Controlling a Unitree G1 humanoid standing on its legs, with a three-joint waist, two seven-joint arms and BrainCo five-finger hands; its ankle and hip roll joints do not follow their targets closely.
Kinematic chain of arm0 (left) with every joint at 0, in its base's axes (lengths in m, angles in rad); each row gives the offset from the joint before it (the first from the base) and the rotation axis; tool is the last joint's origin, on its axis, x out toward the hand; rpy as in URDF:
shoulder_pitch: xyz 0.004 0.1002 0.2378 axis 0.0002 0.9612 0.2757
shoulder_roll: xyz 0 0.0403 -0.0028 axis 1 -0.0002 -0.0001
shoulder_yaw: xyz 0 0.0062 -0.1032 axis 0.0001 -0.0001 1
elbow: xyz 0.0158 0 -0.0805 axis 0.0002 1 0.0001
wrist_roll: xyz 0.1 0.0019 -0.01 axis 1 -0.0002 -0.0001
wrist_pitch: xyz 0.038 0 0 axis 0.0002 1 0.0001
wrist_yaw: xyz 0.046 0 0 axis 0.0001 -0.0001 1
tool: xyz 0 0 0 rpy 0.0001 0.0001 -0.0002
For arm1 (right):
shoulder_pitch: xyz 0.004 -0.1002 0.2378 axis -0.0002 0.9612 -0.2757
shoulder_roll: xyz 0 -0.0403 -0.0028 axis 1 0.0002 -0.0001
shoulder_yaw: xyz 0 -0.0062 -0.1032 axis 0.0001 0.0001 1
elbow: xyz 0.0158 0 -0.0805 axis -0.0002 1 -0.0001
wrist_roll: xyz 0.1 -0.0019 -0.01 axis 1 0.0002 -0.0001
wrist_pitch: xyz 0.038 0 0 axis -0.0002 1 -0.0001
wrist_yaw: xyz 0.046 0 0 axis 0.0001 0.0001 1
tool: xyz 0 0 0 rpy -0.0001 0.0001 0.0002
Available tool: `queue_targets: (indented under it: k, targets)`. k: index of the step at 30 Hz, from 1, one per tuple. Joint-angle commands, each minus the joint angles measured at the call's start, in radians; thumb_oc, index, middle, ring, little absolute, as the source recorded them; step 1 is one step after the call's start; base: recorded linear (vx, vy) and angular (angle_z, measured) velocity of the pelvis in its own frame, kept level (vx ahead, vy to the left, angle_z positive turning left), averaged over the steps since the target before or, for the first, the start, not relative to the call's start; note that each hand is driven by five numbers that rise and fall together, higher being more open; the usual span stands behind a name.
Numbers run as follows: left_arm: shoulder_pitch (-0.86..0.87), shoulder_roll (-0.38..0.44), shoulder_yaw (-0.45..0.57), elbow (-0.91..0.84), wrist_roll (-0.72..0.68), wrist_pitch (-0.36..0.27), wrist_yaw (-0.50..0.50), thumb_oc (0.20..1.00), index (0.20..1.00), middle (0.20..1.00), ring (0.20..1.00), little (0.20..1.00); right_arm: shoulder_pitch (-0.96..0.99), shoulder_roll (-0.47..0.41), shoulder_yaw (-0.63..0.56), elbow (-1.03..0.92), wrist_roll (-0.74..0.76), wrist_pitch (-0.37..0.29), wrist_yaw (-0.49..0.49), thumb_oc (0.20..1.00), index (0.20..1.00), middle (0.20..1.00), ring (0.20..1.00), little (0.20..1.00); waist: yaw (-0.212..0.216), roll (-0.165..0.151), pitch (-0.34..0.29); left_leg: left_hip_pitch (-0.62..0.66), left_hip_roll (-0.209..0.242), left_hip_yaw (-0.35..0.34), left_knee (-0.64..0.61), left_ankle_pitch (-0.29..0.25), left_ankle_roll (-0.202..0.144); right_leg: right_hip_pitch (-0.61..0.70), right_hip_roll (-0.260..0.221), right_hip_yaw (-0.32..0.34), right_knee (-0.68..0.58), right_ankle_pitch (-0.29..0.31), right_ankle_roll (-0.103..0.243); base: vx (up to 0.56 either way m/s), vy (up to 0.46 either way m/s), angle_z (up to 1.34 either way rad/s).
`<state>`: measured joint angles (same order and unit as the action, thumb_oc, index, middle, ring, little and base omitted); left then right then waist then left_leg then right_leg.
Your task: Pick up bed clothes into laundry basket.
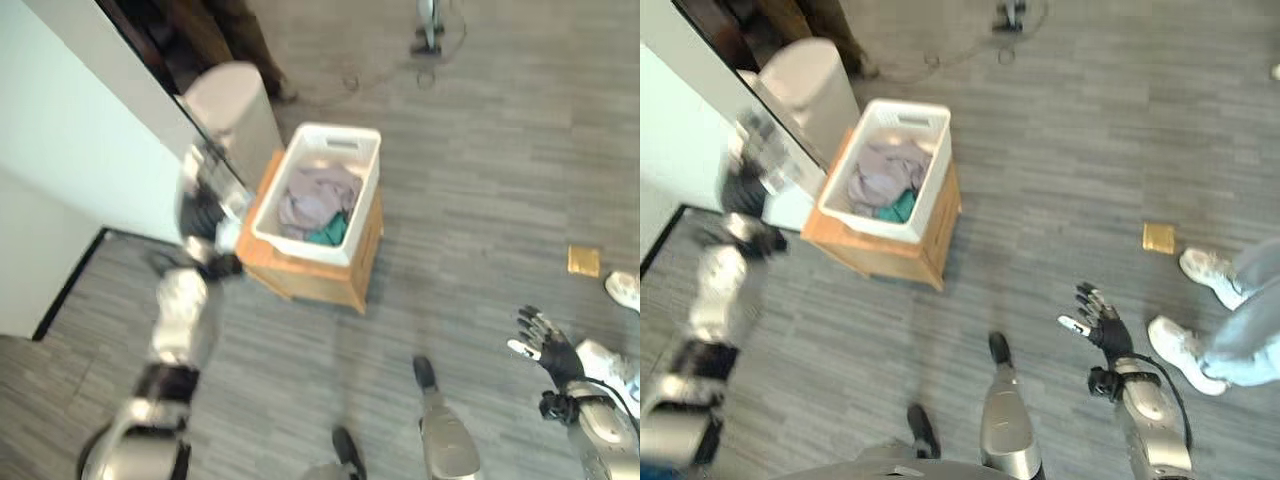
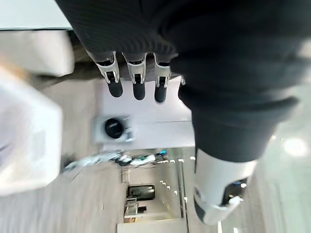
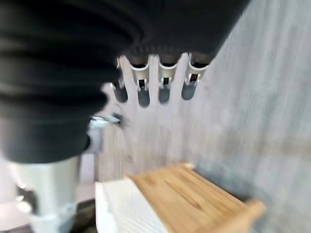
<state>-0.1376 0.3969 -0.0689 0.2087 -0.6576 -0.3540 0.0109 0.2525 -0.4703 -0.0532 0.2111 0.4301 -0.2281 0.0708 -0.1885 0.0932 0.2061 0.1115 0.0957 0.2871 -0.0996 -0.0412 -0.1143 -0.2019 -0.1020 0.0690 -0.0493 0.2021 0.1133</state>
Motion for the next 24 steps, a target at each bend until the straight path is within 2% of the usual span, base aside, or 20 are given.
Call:
queue_targets:
  k: [1,2,8,11,17,24]
  targets:
    - [-0.010,0.027,0.013,0.046,0.009,-0.014,-0.039,1.000,1.000,1.000,1.000,1.000,0.003,0.006,-0.005,-0.036,-0.051,-0.044,-0.018,1.000,1.000,1.000,1.000,1.000,0.022,-0.030,-0.043,0.007,-0.066,-0.036,0.027,-0.007,0.030,0.089,-0.087,0.012,0.020,-0.095,0.077,-0.03,0.016,0.06]
    - [0.089,-0.072,-0.007,0.086,-0.052,0.030,-0.077,1.000,1.000,1.000,1.000,1.000,0.005,0.026,-0.007,-0.023,-0.066,-0.037,-0.034,1.000,1.000,1.000,1.000,1.000,0.033,-0.034,-0.058,0.022,-0.077,-0.038,0.034,-0.020,0.046,0.100,-0.090,0.017,0.033,-0.100,0.078,-0.04,0.023,0.10]
    - [0.175,-0.128,-0.076,0.111,0.000,0.070,-0.088,1.000,1.000,1.000,1.000,1.000,-0.001,0.059,0.016,-0.018,-0.040,-0.026,-0.046,1.000,1.000,1.000,1.000,1.000,0.053,-0.042,-0.068,0.031,-0.085,-0.041,0.051,-0.033,0.062,0.111,-0.093,0.018,0.041,-0.103,0.075,-0.02,0.005,0.04]
    - [0.171,-0.164,-0.106,0.136,-0.036,0.082,-0.087,1.000,1.000,1.000,1.000,1.000,0.000,0.071,0.045,-0.028,-0.023,-0.024,-0.047,1.000,1.000,1.000,1.000,1.000,0.060,-0.052,-0.072,0.033,-0.087,-0.047,0.056,-0.034,0.067,0.114,-0.094,0.018,0.050,-0.107,0.072,-0.03,-0.030,0.02]
    - [0.127,-0.154,-0.139,0.145,0.011,0.080,-0.062,1.000,1.000,1.000,1.000,1.000,0.003,0.063,0.082,-0.045,-0.023,-0.022,-0.042,1.000,1.000,1.000,1.000,1.000,0.064,-0.060,-0.077,0.035,-0.084,-0.053,0.055,-0.031,0.066,0.118,-0.090,0.013,0.053,-0.111,0.067,0.00,-0.005,0.00]
    - [0.131,-0.154,-0.133,0.168,0.015,0.082,-0.052,1.000,1.000,1.000,1.000,1.000,0.008,0.057,0.082,-0.040,-0.018,-0.021,-0.048,1.000,1.000,1.000,1.000,1.000,0.063,-0.059,-0.076,0.040,-0.081,-0.045,0.054,-0.029,0.063,0.124,-0.084,0.014,0.045,-0.109,0.064,0.00,0.000,0.00]
